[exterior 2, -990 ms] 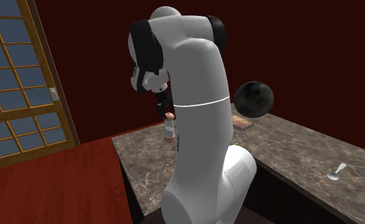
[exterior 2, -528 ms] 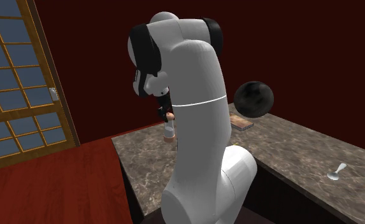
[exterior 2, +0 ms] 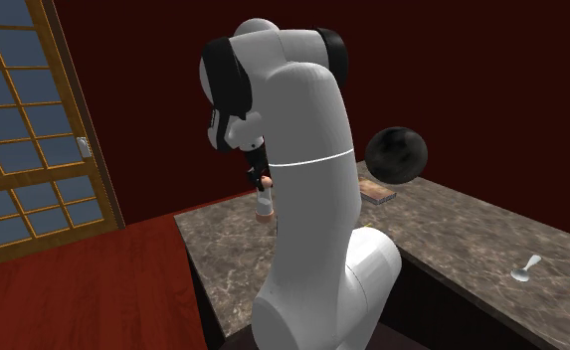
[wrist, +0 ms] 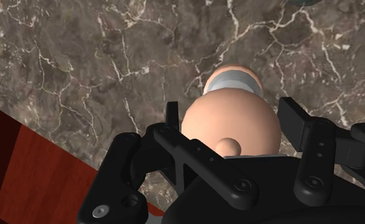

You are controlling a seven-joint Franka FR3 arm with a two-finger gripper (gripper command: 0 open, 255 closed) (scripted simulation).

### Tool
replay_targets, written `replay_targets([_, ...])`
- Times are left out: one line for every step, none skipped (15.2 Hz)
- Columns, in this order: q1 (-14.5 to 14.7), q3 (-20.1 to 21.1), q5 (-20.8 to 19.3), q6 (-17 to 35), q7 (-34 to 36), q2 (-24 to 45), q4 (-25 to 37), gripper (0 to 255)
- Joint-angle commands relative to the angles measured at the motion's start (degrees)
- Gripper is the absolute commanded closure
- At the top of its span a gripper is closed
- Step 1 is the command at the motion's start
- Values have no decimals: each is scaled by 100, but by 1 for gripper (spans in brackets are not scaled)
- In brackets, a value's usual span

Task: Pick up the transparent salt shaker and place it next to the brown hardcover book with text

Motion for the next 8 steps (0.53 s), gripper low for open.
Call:
replay_targets([1, 1, 0, -1, 0, 0, 0, 255])
replay_targets([1, 1, 0, -1, 0, 0, 0, 255])
replay_targets([0, 1, 1, -1, 0, 1, 1, 255])
replay_targets([0, 1, 1, -1, 0, 1, 0, 255])
replay_targets([0, 1, 1, -1, -1, 1, 1, 255])
replay_targets([0, 1, 0, 1, 0, 0, -1, 255])
replay_targets([7, -3, -7, -65, -9, -40, 26, 255])
replay_targets([13, -7, -15, -131, -18, -80, 55, 255])
